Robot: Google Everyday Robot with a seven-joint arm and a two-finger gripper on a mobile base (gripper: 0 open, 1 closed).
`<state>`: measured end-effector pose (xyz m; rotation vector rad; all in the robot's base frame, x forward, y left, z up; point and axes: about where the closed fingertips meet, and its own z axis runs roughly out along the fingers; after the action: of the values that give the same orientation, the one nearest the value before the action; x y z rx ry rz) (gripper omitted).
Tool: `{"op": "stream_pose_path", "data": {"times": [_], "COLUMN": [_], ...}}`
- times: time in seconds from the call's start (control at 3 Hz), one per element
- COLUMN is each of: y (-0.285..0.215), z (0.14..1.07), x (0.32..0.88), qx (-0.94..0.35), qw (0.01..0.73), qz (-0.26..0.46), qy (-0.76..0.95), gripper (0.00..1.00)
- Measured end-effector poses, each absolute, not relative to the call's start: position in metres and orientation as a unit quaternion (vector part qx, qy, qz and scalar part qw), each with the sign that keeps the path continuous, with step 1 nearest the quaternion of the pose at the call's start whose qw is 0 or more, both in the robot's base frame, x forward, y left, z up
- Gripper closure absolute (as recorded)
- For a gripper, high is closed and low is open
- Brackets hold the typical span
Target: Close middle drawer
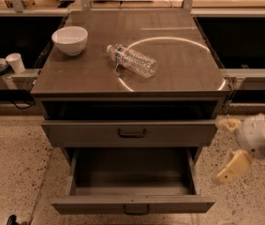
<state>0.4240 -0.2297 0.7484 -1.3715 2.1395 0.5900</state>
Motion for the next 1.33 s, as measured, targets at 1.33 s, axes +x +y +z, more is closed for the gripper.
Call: {"op": "stream_pose_path", "data": {"times": [1.33], "y": [-0.142], "z": [0.608], "x": [0.384], "qx": [-0.509], "qw": [0.362], "qz": [0.258], "qy": [0.737], "gripper": [0.0]}}
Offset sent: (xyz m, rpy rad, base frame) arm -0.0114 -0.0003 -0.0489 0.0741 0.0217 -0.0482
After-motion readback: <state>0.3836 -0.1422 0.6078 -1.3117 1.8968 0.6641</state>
